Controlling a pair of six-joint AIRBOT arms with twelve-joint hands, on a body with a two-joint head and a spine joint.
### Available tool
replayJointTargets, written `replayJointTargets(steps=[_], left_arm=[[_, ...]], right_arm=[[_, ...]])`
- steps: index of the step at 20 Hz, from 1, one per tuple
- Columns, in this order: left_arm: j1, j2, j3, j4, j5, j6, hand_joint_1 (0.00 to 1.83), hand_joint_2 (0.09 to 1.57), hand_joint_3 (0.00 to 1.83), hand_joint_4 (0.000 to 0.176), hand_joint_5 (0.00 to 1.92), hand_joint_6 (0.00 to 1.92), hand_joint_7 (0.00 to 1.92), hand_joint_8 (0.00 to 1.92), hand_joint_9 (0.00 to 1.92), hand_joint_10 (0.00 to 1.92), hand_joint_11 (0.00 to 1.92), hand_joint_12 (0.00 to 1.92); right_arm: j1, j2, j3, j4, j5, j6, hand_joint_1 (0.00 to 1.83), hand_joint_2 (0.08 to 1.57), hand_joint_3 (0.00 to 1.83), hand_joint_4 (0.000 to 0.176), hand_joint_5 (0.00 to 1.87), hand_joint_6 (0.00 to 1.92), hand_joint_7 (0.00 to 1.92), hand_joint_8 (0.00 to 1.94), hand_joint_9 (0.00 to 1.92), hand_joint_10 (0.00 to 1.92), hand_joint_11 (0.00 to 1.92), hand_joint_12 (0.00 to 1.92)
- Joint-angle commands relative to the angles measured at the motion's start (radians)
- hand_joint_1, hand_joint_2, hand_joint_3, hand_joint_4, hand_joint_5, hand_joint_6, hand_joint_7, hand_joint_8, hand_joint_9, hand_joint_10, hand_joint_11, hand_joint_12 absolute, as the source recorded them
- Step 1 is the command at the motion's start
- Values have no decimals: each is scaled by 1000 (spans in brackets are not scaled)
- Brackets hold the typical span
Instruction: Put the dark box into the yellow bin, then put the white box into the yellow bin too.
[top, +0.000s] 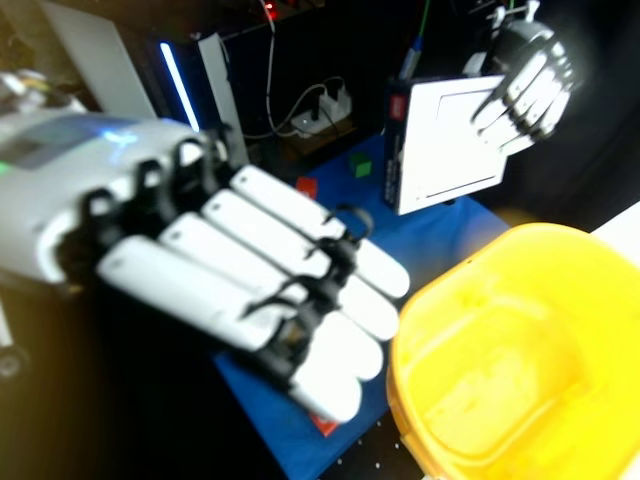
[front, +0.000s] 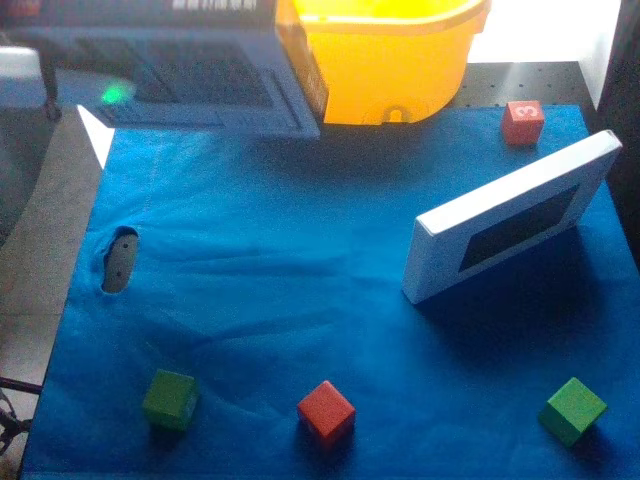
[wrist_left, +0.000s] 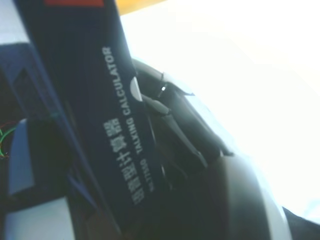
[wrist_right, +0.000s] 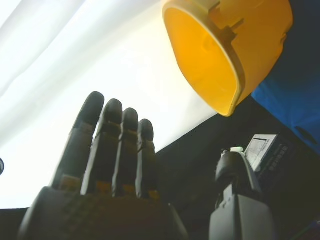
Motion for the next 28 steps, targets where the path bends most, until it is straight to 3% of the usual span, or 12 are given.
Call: replayJointTargets(steps=[1, 8, 10, 15, 18, 19, 20, 21, 22, 24, 25, 28], left_arm=[[-28, -2, 14, -55, -87, -1, 1297, 1018, 0, 0, 1259, 440, 1167, 731, 1069, 802, 859, 1206], [-227, -68, 105, 6, 35, 18, 1295, 1011, 0, 0, 1372, 104, 1184, 840, 1175, 646, 913, 975], [-315, -119, 156, 79, 112, 17, 1304, 1005, 1, 0, 1392, 21, 1215, 815, 1193, 801, 897, 1200], [-428, -230, 304, 186, 216, -37, 1302, 958, 0, 0, 1419, 87, 1500, 163, 1396, 619, 1080, 1128], [-443, -290, 392, 194, 246, -40, 1291, 988, 0, 0, 1433, 5, 1278, 631, 1242, 1647, 1195, 1879], [-452, -320, 434, 205, 273, -41, 1291, 988, 0, 0, 1433, 5, 1278, 631, 1242, 1647, 1195, 1879], [-457, -337, 459, 215, 285, -43, 1380, 1005, 4, 0, 1348, 212, 1207, 539, 1115, 1076, 935, 1317], [-461, -357, 488, 216, 299, -46, 1380, 1005, 4, 0, 1348, 212, 1207, 539, 1115, 1076, 935, 1317], [-461, -374, 510, 218, 308, -51, 1389, 1036, 17, 0, 1127, 712, 1043, 819, 1112, 864, 909, 913], [-455, -400, 545, 217, 315, -72, 1309, 893, 0, 0, 772, 144, 740, 120, 740, 91, 582, 416], [-455, -415, 559, 217, 312, -75, 1191, 838, 0, 0, 575, 5, 518, 4, 424, 3, 363, 146], [-455, -428, 561, 218, 308, -75, 1158, 815, 0, 30, 428, 0, 376, 0, 281, 0, 266, 88]], right_arm=[[10, -2, 6, 14, 125, -5, 369, 993, 0, 0, 376, 0, 452, 5, 458, 5, 291, 475], [-2, -16, 7, 20, 145, -5, 363, 993, 0, 0, 410, 2, 460, 7, 468, 5, 246, 609], [-30, -18, 7, 32, 168, -5, 334, 996, 2, 0, 412, 1, 444, 1, 458, 0, 238, 604], [-105, -63, 46, 102, 262, -5, 303, 1018, 3, 0, 415, 0, 439, 0, 438, 0, 297, 442], [-104, -68, 46, 102, 265, -5, 277, 1003, 0, 0, 371, 1, 433, 3, 430, 4, 296, 426], [-104, -69, 46, 102, 267, -5, 277, 1003, 0, 0, 371, 1, 433, 3, 430, 4, 296, 426], [-104, -69, 46, 102, 268, -5, 293, 991, 0, 0, 376, 3, 441, 5, 446, 8, 297, 420], [-104, -69, 46, 102, 278, -5, 293, 991, 0, 0, 376, 3, 441, 5, 446, 8, 297, 420], [-105, -73, 46, 102, 306, -5, 322, 984, 0, 0, 372, 1, 427, 1, 429, 1, 277, 409], [-105, -75, 44, 102, 309, -5, 352, 948, 0, 0, 378, 3, 430, 4, 425, 2, 252, 393], [-105, -75, 45, 102, 309, -5, 324, 954, 0, 0, 371, 2, 427, 3, 435, 6, 268, 396], [-105, -75, 44, 102, 309, -5, 323, 940, 0, 0, 367, 0, 429, 3, 446, 9, 284, 396]])
